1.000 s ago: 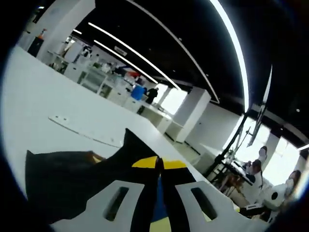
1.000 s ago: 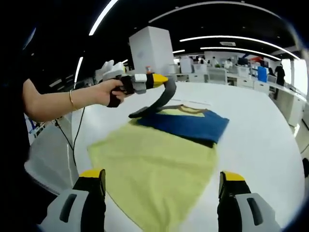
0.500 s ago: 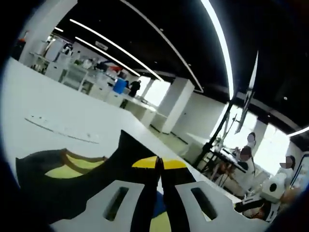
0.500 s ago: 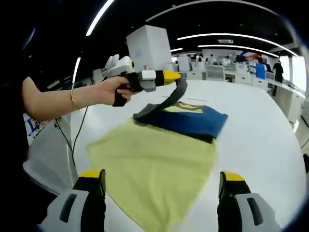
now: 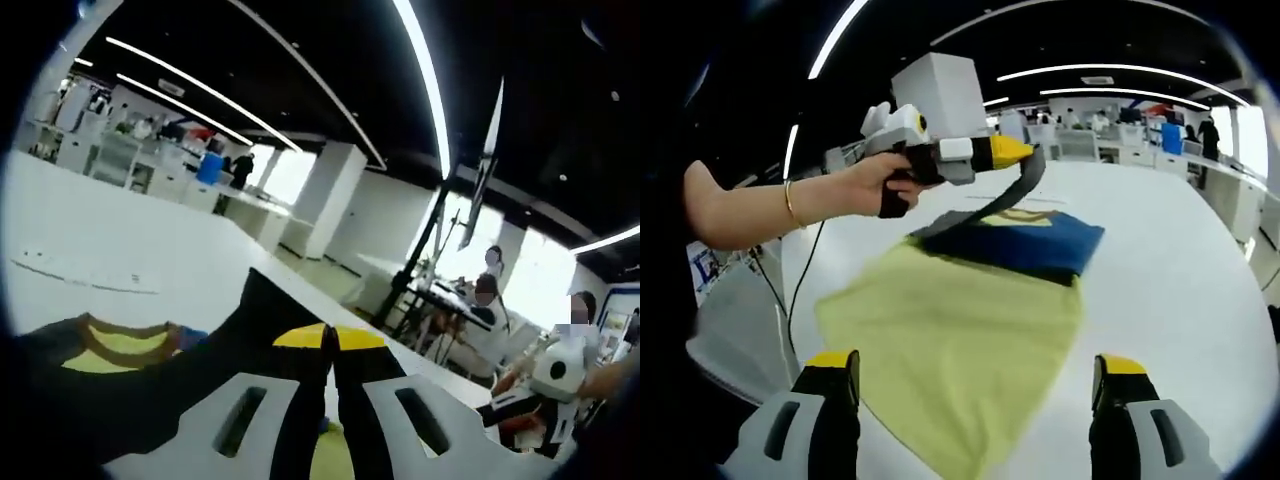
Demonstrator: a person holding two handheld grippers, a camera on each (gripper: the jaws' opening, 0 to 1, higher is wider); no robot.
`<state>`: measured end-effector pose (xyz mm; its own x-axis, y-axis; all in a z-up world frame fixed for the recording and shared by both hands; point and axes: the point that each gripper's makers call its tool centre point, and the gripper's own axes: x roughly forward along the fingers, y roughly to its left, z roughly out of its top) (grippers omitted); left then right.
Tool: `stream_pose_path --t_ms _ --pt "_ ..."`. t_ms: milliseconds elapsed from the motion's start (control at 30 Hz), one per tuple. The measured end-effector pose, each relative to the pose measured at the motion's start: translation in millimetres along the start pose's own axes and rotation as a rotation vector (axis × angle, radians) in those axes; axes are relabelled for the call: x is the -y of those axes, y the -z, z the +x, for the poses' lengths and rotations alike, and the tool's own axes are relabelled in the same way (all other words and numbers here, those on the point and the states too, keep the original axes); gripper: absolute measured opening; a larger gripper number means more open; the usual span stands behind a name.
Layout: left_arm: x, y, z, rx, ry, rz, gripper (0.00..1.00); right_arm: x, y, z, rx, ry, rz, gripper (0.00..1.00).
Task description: Fold the garment on the visible template until the final outline fits inside the template.
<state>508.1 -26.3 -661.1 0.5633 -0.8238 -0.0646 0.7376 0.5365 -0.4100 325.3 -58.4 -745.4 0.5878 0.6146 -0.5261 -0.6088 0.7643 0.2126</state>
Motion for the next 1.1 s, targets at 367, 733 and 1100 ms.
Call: stream_pose_path --t_ms 367,733,1100 --pt "20.3 46.7 12 -0.122 0.048 -0.002 0.00 5 4.0 1 -0.005 0.017 0.014 0.96" --pt "8.9 92.4 11 -0.229 -0.018 -0.029 0.00 8 7.3 -2 -0.005 0.025 0.031 0.95" --pt "11.8 88.4 3 -0.224 -0.019 0.026 0.27 13 -1.7 -4 0.024 0.034 0.046 0.95"
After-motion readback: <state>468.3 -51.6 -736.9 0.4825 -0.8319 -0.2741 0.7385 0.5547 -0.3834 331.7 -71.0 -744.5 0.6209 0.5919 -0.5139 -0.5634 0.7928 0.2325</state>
